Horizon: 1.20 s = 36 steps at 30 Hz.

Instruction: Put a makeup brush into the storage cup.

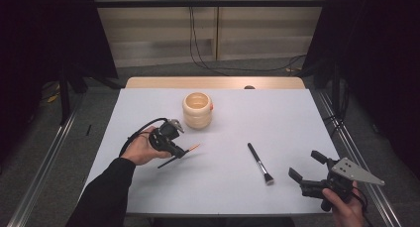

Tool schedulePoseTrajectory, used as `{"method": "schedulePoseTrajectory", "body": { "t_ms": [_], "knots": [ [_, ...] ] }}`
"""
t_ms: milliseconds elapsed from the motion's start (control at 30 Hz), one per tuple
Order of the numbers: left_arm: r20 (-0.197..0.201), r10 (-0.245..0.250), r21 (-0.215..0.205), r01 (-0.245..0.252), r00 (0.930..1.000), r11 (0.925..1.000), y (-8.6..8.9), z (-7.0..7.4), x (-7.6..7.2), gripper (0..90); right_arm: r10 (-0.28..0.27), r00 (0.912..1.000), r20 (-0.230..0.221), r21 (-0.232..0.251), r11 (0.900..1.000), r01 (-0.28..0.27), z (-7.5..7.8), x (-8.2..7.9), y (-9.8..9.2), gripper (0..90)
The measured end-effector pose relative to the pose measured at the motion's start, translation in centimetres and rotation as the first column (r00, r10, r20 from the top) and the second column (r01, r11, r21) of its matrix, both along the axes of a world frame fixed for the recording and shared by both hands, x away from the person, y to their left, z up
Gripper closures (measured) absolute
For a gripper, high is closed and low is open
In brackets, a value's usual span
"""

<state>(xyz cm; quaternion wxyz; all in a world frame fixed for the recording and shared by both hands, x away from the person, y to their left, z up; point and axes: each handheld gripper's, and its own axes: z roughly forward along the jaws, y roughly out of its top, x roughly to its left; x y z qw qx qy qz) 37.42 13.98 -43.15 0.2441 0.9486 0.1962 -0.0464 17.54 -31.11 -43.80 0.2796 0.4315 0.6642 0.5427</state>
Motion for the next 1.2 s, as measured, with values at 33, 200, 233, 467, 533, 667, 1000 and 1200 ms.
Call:
{"method": "schedulePoseTrajectory", "body": {
  "t_ms": [33,200,233,467,533,667,1000,1200],
  "knots": [
    [0.009,0.010,-0.005,-0.010,0.9999,0.9999,0.2,0.1,-0.1,83.4,-0.004,1.0000,0.004,0.001,1.000,0.004,0.0,0.0,0.0,0.7],
    [0.026,0.043,-0.049,-0.042,0.9987,0.9980,0.8,0.3,-0.4,83.4,0.002,1.0000,0.004,-0.003,1.000,-0.002,0.0,0.0,0.0,0.7],
    [0.027,0.056,-0.066,-0.054,0.9981,0.9963,0.9,0.3,-0.5,83.4,0.001,1.0000,0.003,-0.002,1.000,-0.001,0.0,0.1,0.0,0.7],
    [0.085,0.148,-0.147,-0.135,0.9853,0.9798,1.6,0.6,-0.8,83.4,0.001,1.0000,0.004,-0.002,1.000,-0.001,0.0,0.0,0.0,0.7],
    [0.083,0.171,-0.176,-0.154,0.9818,0.9723,1.9,0.7,-0.8,83.4,0.000,1.0000,0.001,0.001,1.000,0.000,0.0,0.0,0.0,0.7],
    [0.098,0.201,-0.210,-0.177,0.9746,0.9614,2.3,0.9,-1.0,83.4,0.004,1.0000,0.006,0.001,1.000,-0.004,0.0,0.0,0.2,0.7],
    [0.134,0.264,-0.303,-0.214,0.9552,0.9288,2.3,1.9,-2.1,83.3,0.005,1.0000,0.003,0.003,1.000,-0.005,0.1,0.0,0.1,0.7],
    [0.153,0.314,-0.361,-0.243,0.9370,0.9004,2.5,2.1,-2.4,83.3,0.010,0.9999,0.012,-0.004,1.000,-0.010,0.0,0.1,0.0,0.7]
  ]
}}
